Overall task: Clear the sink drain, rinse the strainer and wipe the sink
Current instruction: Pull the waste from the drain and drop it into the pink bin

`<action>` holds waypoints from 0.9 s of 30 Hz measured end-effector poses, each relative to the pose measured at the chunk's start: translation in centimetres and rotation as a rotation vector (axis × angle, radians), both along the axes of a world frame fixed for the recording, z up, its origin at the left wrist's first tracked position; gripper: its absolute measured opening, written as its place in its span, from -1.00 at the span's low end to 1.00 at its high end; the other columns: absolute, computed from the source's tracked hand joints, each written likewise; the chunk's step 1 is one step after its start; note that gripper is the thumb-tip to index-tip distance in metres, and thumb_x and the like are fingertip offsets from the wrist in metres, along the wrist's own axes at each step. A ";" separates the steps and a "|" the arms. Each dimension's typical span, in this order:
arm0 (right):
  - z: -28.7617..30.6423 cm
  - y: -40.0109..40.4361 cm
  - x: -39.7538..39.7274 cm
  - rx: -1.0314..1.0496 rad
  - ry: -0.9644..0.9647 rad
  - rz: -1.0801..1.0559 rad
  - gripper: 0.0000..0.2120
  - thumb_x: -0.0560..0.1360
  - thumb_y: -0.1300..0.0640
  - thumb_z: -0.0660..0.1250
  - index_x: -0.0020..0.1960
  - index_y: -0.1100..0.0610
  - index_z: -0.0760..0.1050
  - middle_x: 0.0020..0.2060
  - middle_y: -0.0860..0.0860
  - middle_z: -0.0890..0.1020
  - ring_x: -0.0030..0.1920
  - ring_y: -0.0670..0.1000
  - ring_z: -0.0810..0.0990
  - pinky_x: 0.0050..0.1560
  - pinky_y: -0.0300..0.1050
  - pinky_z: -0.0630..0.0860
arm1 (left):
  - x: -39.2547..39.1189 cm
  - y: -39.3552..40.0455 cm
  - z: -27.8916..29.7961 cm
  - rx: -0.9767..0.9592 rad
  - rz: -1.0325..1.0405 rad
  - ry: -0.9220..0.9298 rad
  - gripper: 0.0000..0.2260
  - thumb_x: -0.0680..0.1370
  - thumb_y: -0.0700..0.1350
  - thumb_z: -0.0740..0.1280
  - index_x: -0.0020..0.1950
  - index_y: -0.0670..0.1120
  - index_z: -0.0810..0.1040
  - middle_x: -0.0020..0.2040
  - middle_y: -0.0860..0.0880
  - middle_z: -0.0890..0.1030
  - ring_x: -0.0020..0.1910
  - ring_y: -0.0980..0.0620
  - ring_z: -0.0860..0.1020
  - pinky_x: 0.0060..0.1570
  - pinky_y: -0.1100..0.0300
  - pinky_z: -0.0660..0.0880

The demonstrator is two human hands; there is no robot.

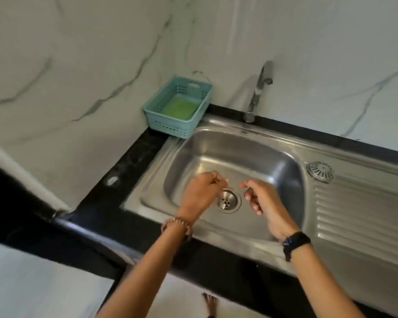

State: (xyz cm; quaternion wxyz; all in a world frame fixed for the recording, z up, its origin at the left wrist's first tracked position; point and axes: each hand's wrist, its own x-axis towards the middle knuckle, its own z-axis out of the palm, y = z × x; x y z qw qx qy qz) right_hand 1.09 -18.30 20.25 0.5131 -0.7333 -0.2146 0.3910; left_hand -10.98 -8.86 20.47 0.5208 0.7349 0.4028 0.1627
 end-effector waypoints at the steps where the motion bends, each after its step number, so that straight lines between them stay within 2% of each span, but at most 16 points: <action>1: -1.4 1.0 2.3 -0.047 -0.032 -0.021 -0.79 0.51 0.14 0.18 -0.23 0.07 0.55 -0.55 -0.10 0.48 -0.63 -0.19 0.28 -0.64 -0.37 0.17 | 2.1 1.9 -1.6 0.089 -0.018 0.135 -0.85 0.51 -0.05 0.26 -0.14 -0.08 0.57 -0.22 -0.02 0.65 -0.25 0.01 0.60 -0.25 0.20 0.51; 3: -4.8 3.3 6.4 -0.145 -0.086 -0.029 -0.81 0.50 0.15 0.21 -0.23 0.10 0.55 -0.47 -0.04 0.50 -0.57 -0.15 0.33 -0.58 -0.35 0.23 | 6.1 5.5 -5.4 0.176 -0.043 0.343 -0.81 0.52 -0.10 0.21 -0.01 -0.14 0.58 -0.01 -0.13 0.64 -0.03 -0.11 0.59 -0.04 0.12 0.51; 7: -12.3 7.4 9.7 -0.386 -0.179 0.091 -0.79 0.47 0.09 0.26 -0.25 0.16 0.56 -0.34 0.05 0.60 -0.28 0.07 0.53 -0.25 -0.12 0.35 | 10.8 9.4 -13.1 0.188 -0.219 0.599 -0.78 0.53 -0.17 0.17 0.08 -0.13 0.56 0.12 -0.15 0.61 0.09 -0.13 0.56 0.09 0.04 0.51; 10: -17.6 9.5 9.3 -0.639 -0.276 0.299 -0.64 0.48 -0.09 0.23 0.00 0.18 0.58 -0.05 0.12 0.67 0.00 0.15 0.60 -0.09 -0.10 0.42 | 12.2 10.0 -17.6 0.177 -0.295 0.689 -0.77 0.55 -0.15 0.16 0.13 -0.08 0.54 0.15 -0.12 0.59 0.11 -0.13 0.55 0.05 0.04 0.48; 12: -20.1 10.2 8.6 -0.744 -0.381 0.376 -0.55 0.47 -0.20 0.22 0.11 0.14 0.53 0.05 0.12 0.64 0.07 0.14 0.59 -0.01 -0.09 0.46 | 12.9 10.0 -19.7 0.223 -0.355 0.742 -0.76 0.57 -0.13 0.13 0.15 -0.09 0.51 0.16 -0.14 0.55 0.12 -0.16 0.54 0.04 0.03 0.47; 15: -22.1 10.4 7.9 -0.789 -0.438 0.425 -0.56 0.48 -0.21 0.19 0.11 0.12 0.53 0.07 0.09 0.64 0.08 0.12 0.59 0.04 -0.08 0.48 | 13.2 10.1 -21.5 0.282 -0.425 0.771 -0.77 0.59 -0.12 0.11 0.18 -0.08 0.47 0.17 -0.15 0.50 0.13 -0.16 0.51 0.01 0.03 0.45; 18: -22.6 10.3 8.2 -0.753 -0.430 0.435 -0.62 0.53 -0.12 0.16 0.10 0.14 0.53 0.07 0.12 0.63 0.08 0.14 0.59 -0.01 -0.09 0.48 | 12.4 10.6 -21.9 0.246 -0.297 0.779 -0.80 0.56 -0.18 0.13 0.11 -0.09 0.48 0.13 -0.13 0.51 0.08 -0.14 0.52 -0.07 0.08 0.43; 21: -21.9 9.7 9.1 -0.692 -0.458 0.346 -0.69 0.54 -0.03 0.18 0.08 0.16 0.54 0.02 0.16 0.64 0.04 0.19 0.59 -0.09 -0.10 0.45 | 10.7 10.7 -20.7 0.204 -0.223 0.959 -0.77 0.52 -0.12 0.24 0.15 -0.14 0.44 0.15 -0.15 0.53 0.09 -0.15 0.53 -0.07 0.09 0.42; 24: -21.2 9.0 10.0 -0.632 -0.403 0.224 -0.75 0.52 0.02 0.23 0.03 0.16 0.54 -0.05 0.16 0.66 -0.05 0.19 0.60 -0.20 -0.14 0.37 | 8.7 9.1 -20.0 0.062 -0.342 1.167 -0.52 0.42 0.07 0.40 0.22 -0.15 0.41 0.18 -0.13 0.55 0.14 -0.11 0.53 0.07 0.09 0.46; 27: -20.8 8.7 10.6 -0.623 -0.355 0.173 -0.77 0.51 0.02 0.25 0.00 0.17 0.53 -0.12 0.14 0.65 -0.16 0.15 0.56 -0.26 -0.15 0.31 | 7.5 6.9 -20.5 0.049 -0.444 1.246 -0.56 0.47 -0.04 0.36 0.27 -0.18 0.37 0.21 -0.12 0.54 0.17 -0.09 0.53 0.13 0.12 0.45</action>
